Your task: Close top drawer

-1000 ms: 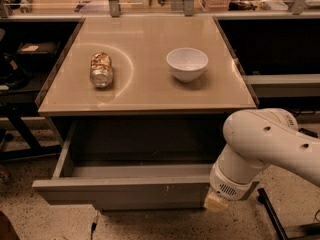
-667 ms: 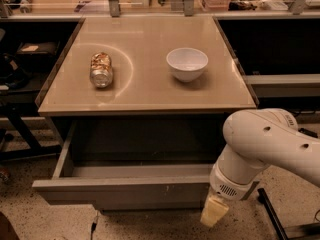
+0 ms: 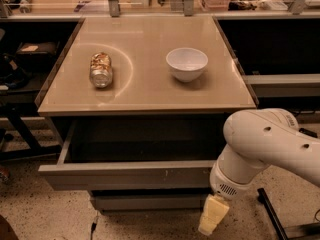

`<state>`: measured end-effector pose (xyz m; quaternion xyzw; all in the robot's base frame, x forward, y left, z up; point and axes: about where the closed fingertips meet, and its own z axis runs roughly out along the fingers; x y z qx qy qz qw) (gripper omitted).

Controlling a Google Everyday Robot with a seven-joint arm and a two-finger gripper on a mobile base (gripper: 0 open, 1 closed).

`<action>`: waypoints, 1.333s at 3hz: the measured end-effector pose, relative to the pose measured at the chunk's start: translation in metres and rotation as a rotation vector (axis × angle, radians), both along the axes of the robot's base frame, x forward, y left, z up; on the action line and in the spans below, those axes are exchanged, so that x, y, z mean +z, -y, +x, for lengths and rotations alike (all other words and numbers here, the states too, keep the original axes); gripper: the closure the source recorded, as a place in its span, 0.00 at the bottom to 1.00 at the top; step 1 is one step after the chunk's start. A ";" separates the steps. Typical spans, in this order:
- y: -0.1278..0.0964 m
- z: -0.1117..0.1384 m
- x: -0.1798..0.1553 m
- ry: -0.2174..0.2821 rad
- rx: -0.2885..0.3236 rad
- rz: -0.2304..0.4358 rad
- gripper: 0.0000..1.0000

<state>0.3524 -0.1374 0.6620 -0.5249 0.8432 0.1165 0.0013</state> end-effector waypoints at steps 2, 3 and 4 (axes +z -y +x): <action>-0.008 0.016 -0.002 0.011 0.026 -0.009 0.65; -0.022 0.040 -0.007 0.028 0.051 -0.004 0.88; -0.033 0.063 -0.013 0.047 0.060 -0.008 1.00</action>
Offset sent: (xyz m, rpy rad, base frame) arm 0.0392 0.0207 -0.0050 -0.0194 -0.0237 0.0605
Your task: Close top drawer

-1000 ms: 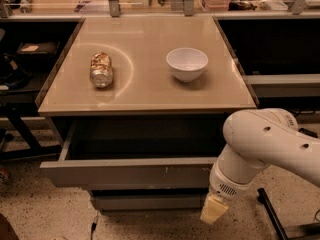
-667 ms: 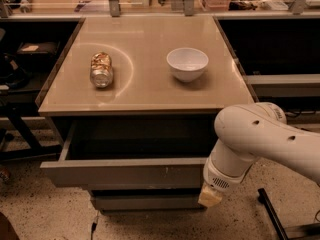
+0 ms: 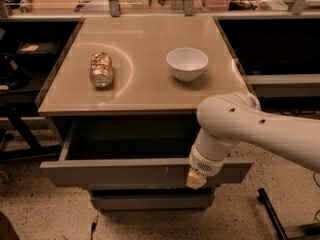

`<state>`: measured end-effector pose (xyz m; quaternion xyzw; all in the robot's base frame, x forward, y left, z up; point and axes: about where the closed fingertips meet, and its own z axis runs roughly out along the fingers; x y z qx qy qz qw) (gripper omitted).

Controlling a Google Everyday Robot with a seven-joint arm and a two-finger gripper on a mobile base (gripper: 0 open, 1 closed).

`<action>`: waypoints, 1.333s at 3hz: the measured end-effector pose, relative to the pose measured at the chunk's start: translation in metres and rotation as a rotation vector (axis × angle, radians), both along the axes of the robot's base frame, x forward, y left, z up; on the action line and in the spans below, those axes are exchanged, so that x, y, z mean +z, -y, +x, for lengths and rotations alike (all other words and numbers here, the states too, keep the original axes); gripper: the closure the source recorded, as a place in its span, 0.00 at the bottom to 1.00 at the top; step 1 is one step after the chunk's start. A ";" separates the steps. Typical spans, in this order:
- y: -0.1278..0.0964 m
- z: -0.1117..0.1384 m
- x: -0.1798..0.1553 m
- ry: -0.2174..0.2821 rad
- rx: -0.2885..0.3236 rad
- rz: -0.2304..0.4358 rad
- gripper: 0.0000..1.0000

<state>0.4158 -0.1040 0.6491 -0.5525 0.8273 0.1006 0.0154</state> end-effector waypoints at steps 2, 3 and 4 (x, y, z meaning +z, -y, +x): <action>-0.013 0.031 -0.006 0.017 0.017 -0.025 1.00; -0.020 0.050 -0.004 0.020 0.030 -0.048 1.00; -0.022 0.051 -0.003 0.021 0.032 -0.047 0.82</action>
Offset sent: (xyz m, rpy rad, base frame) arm 0.0599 0.0235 -0.0115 -0.0517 -0.0307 0.0341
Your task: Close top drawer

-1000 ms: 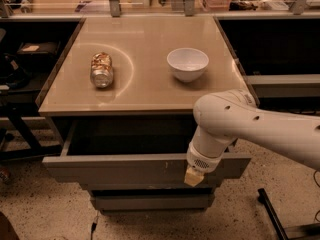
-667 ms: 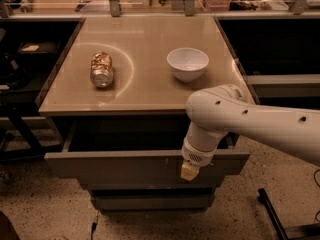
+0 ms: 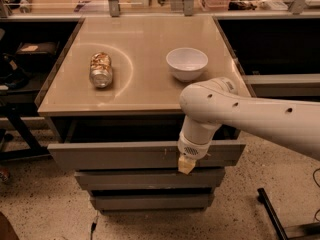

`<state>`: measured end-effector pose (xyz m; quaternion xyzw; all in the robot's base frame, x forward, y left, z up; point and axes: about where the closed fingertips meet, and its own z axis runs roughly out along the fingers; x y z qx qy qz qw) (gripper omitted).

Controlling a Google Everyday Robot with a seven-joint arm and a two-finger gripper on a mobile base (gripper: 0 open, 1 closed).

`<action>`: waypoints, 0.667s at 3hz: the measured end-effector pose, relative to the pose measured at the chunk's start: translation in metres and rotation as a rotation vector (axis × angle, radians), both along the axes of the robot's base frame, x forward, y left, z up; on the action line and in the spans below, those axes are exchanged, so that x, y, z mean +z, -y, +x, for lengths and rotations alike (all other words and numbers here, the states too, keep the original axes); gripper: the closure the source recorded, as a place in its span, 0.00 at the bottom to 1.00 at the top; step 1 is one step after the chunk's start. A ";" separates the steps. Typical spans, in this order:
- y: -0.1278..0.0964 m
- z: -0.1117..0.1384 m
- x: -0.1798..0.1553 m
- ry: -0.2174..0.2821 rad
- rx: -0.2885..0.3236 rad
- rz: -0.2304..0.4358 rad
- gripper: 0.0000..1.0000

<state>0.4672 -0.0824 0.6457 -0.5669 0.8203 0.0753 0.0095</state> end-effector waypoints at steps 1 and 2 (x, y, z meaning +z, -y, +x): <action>0.000 0.000 0.000 0.000 0.000 0.000 0.58; 0.000 0.000 0.000 0.000 0.000 0.000 0.36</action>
Offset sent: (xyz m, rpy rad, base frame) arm 0.0000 0.0000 0.0000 0.0000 0.0000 0.0000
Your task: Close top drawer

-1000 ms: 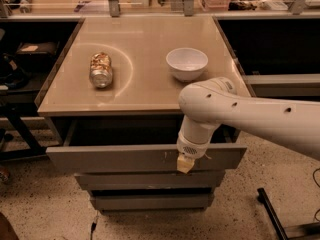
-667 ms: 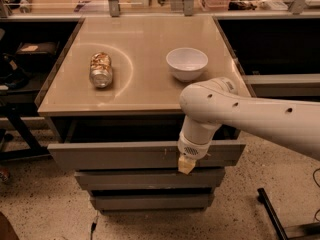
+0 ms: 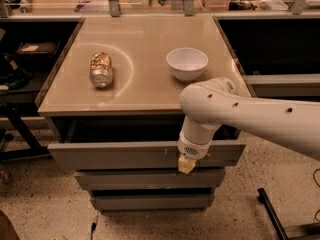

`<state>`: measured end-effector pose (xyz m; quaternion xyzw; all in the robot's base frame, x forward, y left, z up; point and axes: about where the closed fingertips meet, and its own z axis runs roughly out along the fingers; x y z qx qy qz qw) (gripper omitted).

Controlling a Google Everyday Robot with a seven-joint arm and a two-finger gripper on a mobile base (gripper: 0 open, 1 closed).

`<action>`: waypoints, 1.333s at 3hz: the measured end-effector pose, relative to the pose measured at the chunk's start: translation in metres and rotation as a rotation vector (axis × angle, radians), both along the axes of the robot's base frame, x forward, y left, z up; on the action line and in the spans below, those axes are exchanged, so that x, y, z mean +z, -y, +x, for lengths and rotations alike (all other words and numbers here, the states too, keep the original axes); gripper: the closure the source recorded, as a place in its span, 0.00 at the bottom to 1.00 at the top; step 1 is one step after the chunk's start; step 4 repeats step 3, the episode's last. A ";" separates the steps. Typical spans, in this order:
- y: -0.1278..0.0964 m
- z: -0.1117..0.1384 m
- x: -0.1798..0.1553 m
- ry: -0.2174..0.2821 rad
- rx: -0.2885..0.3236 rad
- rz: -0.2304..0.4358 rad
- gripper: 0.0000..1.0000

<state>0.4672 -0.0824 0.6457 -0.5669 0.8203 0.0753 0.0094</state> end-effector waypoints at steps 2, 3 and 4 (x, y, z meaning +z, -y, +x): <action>0.000 0.000 0.000 0.000 0.000 0.000 0.00; 0.000 0.000 0.000 0.000 0.000 0.000 0.00; 0.000 0.000 0.000 0.000 0.000 0.000 0.00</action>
Offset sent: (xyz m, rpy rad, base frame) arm 0.0000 0.0000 0.0000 0.0000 0.0000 0.0000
